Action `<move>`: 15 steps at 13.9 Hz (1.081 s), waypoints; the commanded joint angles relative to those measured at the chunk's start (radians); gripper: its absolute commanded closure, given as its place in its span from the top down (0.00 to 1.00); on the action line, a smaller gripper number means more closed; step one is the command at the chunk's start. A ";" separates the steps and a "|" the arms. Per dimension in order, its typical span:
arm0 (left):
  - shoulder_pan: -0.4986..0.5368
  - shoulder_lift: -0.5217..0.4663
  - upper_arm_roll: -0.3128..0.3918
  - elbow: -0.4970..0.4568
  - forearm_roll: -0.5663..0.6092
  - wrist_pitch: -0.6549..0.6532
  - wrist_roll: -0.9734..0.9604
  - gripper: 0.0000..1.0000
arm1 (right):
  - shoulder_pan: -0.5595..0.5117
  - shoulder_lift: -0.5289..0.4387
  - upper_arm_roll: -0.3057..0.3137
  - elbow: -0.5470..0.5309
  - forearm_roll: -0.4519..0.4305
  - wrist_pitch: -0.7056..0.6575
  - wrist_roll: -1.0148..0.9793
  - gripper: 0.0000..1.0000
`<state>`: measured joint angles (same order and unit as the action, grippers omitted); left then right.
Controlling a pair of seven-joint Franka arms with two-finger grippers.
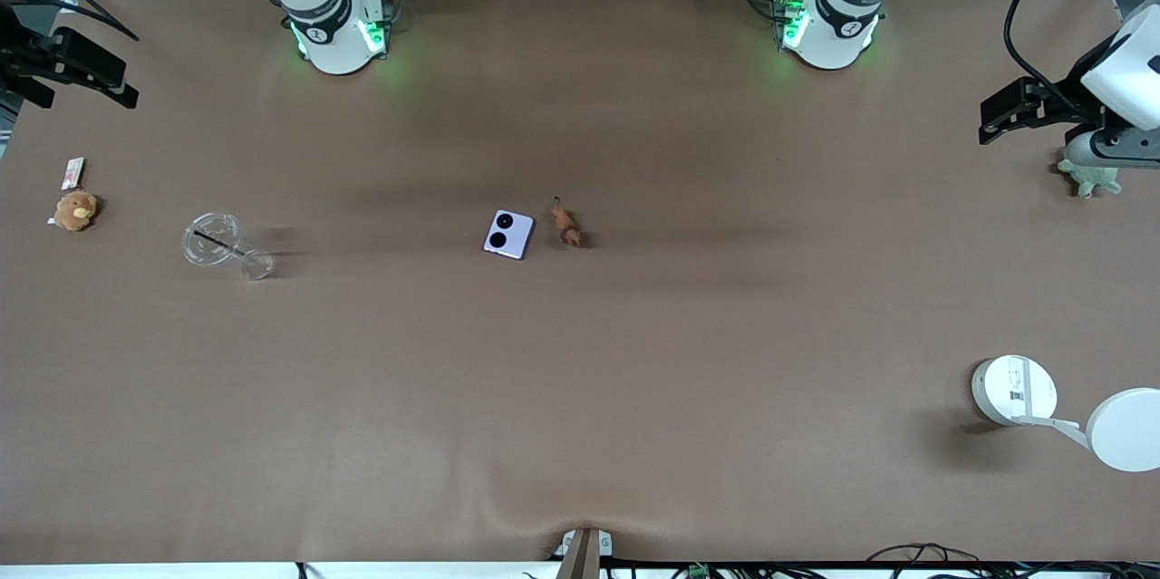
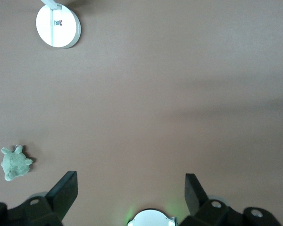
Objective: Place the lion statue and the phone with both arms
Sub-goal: 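Raise the left arm from rest toward the table middle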
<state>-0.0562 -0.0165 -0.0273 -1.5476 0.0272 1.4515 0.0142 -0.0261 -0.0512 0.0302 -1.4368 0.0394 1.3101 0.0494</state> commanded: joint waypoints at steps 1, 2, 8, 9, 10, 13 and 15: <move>0.001 0.013 0.001 0.018 -0.007 0.006 0.021 1.00 | 0.006 -0.022 -0.004 -0.017 -0.012 -0.002 -0.011 1.00; 0.001 0.013 0.001 0.018 -0.009 0.007 0.021 1.00 | 0.006 -0.022 -0.004 -0.017 -0.012 -0.002 -0.011 1.00; -0.002 0.026 0.001 0.029 -0.024 0.007 0.001 1.00 | 0.006 -0.022 -0.004 -0.017 -0.010 -0.002 -0.011 1.00; -0.005 0.029 0.001 0.027 -0.024 0.010 0.000 1.00 | 0.006 -0.022 -0.004 -0.017 -0.010 -0.002 -0.011 1.00; -0.008 0.041 0.000 0.029 -0.039 0.010 -0.002 1.00 | 0.006 -0.022 -0.004 -0.017 -0.010 -0.002 -0.011 1.00; -0.004 0.055 0.000 0.029 -0.067 0.010 -0.026 1.00 | 0.006 -0.022 -0.004 -0.019 -0.010 -0.002 -0.009 1.00; -0.007 0.056 0.000 0.029 -0.104 0.012 -0.121 1.00 | 0.006 -0.022 -0.006 -0.019 -0.010 -0.002 -0.009 1.00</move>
<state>-0.0604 0.0299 -0.0286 -1.5462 -0.0415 1.4679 -0.0374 -0.0261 -0.0512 0.0300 -1.4369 0.0394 1.3098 0.0491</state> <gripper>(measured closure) 0.000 0.000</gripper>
